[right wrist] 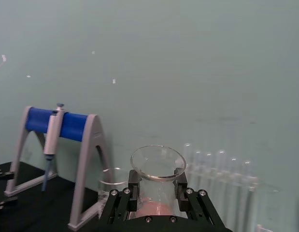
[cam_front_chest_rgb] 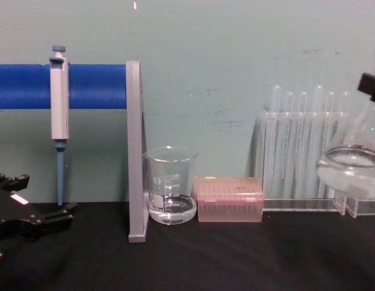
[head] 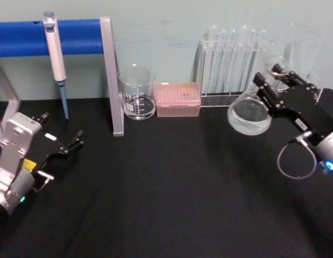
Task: Grasp the erlenmeyer flask with one hand, shake it three times, then place it back.
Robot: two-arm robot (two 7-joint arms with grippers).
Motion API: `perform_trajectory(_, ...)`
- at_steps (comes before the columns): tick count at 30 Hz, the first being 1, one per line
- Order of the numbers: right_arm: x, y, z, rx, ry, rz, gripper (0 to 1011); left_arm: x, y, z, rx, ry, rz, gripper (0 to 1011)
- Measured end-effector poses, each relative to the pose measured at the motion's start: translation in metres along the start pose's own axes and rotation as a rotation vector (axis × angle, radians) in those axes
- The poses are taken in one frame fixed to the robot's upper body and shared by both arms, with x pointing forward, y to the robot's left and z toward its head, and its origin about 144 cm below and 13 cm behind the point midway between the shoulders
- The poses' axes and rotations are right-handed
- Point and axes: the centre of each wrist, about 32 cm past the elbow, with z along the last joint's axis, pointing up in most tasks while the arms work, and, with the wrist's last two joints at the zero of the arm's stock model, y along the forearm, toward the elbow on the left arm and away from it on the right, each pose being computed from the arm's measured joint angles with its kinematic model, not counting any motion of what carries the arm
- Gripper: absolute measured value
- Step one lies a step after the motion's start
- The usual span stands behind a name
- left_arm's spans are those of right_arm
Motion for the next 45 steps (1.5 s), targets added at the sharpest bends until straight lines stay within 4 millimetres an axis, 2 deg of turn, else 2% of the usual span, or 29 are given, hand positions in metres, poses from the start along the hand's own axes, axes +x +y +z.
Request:
perform_trajectory(12, -0.016, 0.029, -0.01, -0.009, 0.047, 0.15, 456, 0.0, 0.0, 0.0, 0.0, 0.0, 0.0, 1001)
perform_trajectory(22, -0.039, 0.06, -0.017, -0.014, 0.087, 0.316, 453, 0.0, 0.0, 0.0, 0.0, 0.0, 0.0, 1001)
perform_trajectory(32, -0.048, 0.068, -0.019, -0.03, 0.104, 0.378, 453, 0.0, 0.0, 0.0, 0.0, 0.0, 0.0, 1001)
perform_trajectory(45, -0.049, 0.07, -0.019, -0.037, 0.103, 0.396, 453, 0.0, 0.0, 0.0, 0.0, 0.0, 0.0, 1001)
